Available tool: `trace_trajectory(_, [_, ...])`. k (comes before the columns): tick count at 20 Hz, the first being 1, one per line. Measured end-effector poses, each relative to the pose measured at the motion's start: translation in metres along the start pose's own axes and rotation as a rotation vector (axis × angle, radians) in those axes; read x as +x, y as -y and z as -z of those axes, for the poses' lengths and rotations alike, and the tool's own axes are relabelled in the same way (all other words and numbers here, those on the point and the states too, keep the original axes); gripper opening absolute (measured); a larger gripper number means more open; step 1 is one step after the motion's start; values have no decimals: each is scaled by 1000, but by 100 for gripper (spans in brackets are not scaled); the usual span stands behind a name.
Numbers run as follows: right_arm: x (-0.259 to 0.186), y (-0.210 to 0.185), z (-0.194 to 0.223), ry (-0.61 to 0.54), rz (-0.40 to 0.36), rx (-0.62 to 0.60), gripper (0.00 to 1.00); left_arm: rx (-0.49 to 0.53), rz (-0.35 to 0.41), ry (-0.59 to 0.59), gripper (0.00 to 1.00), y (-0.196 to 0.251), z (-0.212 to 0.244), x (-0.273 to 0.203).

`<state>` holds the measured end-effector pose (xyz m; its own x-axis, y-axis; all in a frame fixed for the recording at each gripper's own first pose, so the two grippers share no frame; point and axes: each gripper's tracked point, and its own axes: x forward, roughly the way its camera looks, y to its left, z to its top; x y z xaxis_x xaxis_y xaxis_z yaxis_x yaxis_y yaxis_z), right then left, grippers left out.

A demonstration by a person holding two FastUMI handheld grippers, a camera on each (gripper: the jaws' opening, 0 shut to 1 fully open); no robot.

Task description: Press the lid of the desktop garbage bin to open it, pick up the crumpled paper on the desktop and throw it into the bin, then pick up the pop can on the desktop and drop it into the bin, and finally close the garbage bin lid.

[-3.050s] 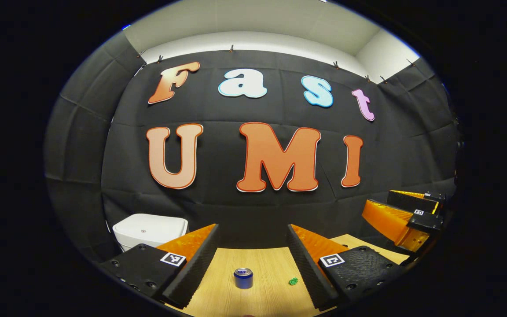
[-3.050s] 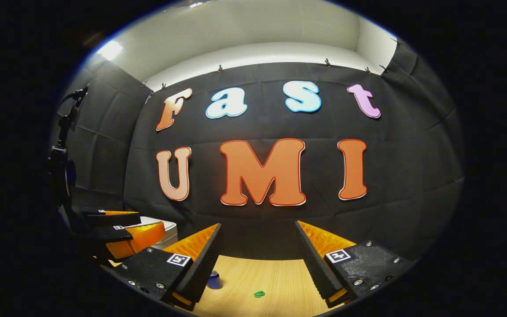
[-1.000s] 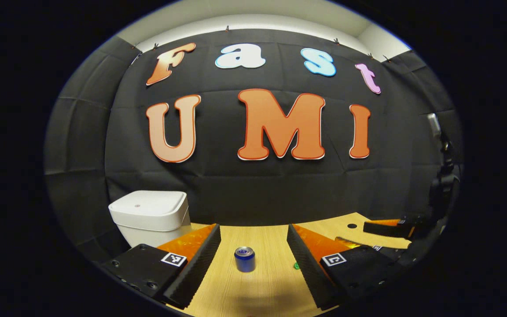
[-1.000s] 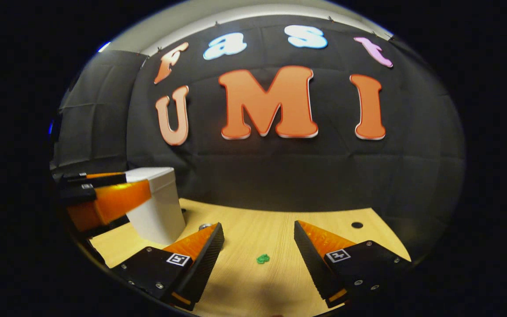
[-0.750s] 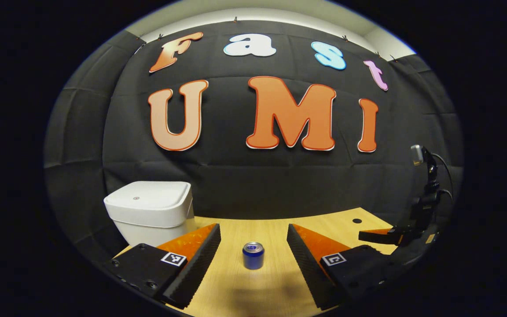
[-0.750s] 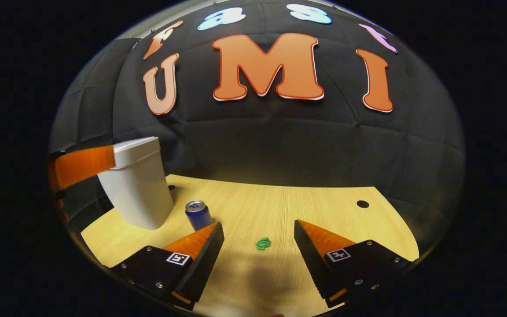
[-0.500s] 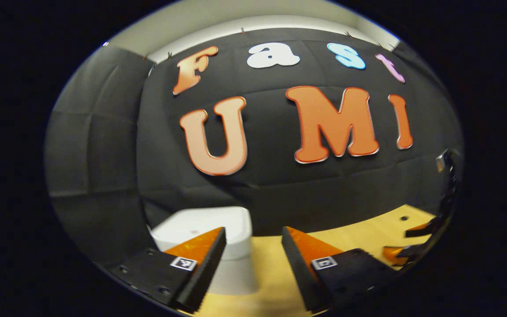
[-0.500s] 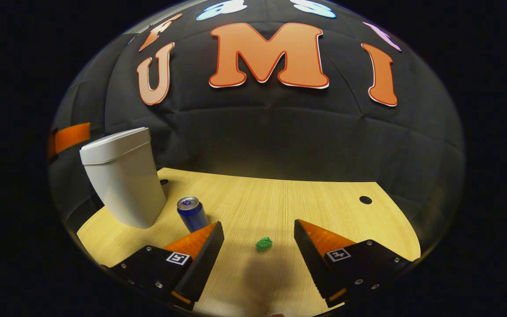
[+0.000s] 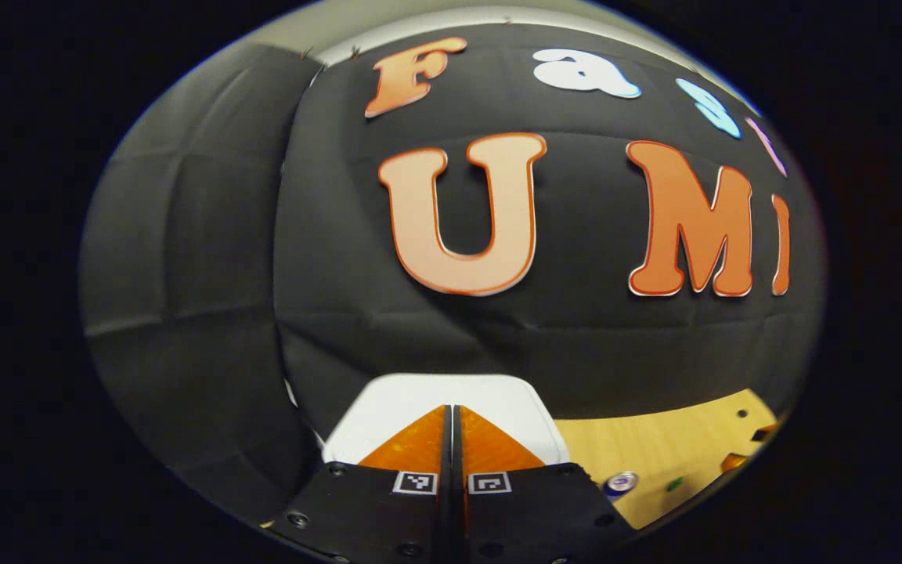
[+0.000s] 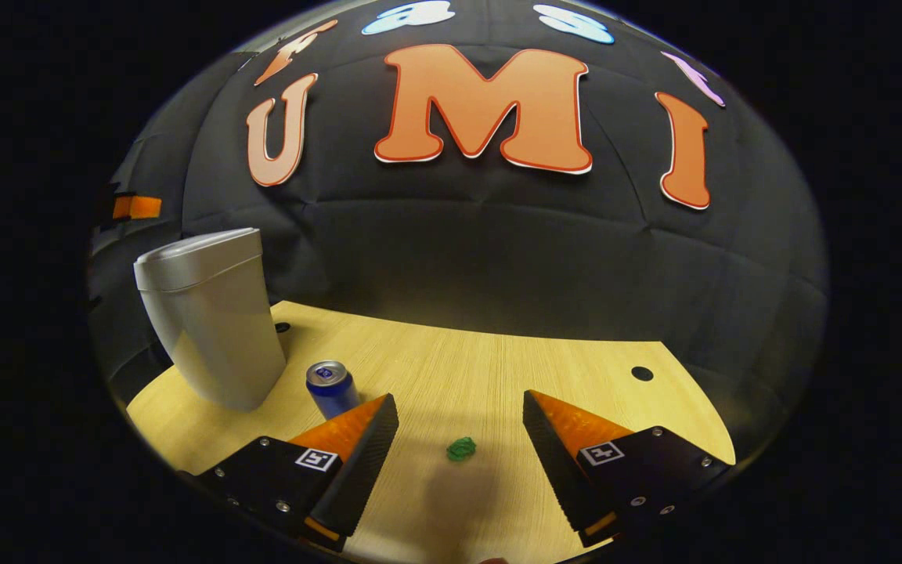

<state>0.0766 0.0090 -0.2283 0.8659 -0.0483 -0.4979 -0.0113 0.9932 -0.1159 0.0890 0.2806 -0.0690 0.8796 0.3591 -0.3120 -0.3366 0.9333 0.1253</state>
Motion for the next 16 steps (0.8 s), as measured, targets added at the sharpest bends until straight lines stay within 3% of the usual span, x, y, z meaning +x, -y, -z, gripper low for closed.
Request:
trace_trajectory(2, [-2, 0, -2, 11, 3, -3, 96, 21, -4, -93, 0, -4, 23, 3])
trace_trajectory(10, [-7, 5, -11, 37, 4, 18, 96, 62, 10, -183, 0, -2, 41, 12])
trace_trajectory(14, [-10, 6, -15, 54, 0, 18, 96, 72, 16, -201, 0, -2, 40, 14])
trace_trajectory(16, [-12, 7, -20, 64, -6, 24, 96, 86, 5, -143, 0, -1, 21, 8])
